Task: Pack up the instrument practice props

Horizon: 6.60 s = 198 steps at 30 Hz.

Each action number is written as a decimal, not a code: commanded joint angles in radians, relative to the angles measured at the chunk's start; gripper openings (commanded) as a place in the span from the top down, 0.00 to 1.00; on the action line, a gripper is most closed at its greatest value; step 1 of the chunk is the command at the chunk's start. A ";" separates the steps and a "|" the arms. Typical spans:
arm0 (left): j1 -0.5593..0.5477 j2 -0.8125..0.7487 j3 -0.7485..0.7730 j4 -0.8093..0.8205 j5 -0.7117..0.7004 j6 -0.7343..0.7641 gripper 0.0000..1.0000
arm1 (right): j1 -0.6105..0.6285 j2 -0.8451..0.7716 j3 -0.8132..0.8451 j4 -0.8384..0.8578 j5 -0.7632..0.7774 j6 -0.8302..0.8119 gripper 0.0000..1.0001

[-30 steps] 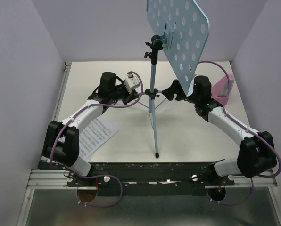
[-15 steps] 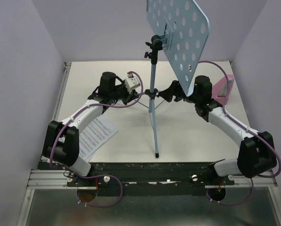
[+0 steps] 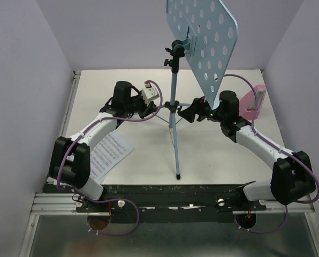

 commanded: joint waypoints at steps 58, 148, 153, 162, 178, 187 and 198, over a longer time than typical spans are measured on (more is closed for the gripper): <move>0.052 -0.033 -0.005 -0.222 -0.087 0.090 0.40 | -0.046 0.363 0.391 -0.410 -0.172 -1.144 0.88; -0.156 -0.272 -0.135 -0.053 -0.035 -0.108 0.53 | 0.098 0.070 0.554 -0.155 0.003 -0.167 1.00; -0.158 -0.232 -0.097 -0.021 0.016 -0.116 0.71 | 0.107 0.083 0.588 -0.198 0.065 -0.116 1.00; -0.100 -0.204 0.167 -0.335 0.259 -0.122 1.00 | 0.112 0.108 0.814 -0.456 0.176 -0.113 1.00; 0.028 -0.169 0.331 -0.431 0.654 -0.450 1.00 | 0.179 0.204 1.118 -0.844 0.449 0.142 1.00; 0.029 -0.161 0.150 -0.125 0.795 -0.785 1.00 | 0.231 0.214 1.013 -0.887 0.457 0.183 1.00; 0.022 -0.181 0.020 -0.188 0.671 -0.687 1.00 | 0.230 0.258 0.839 -0.827 0.391 0.180 1.00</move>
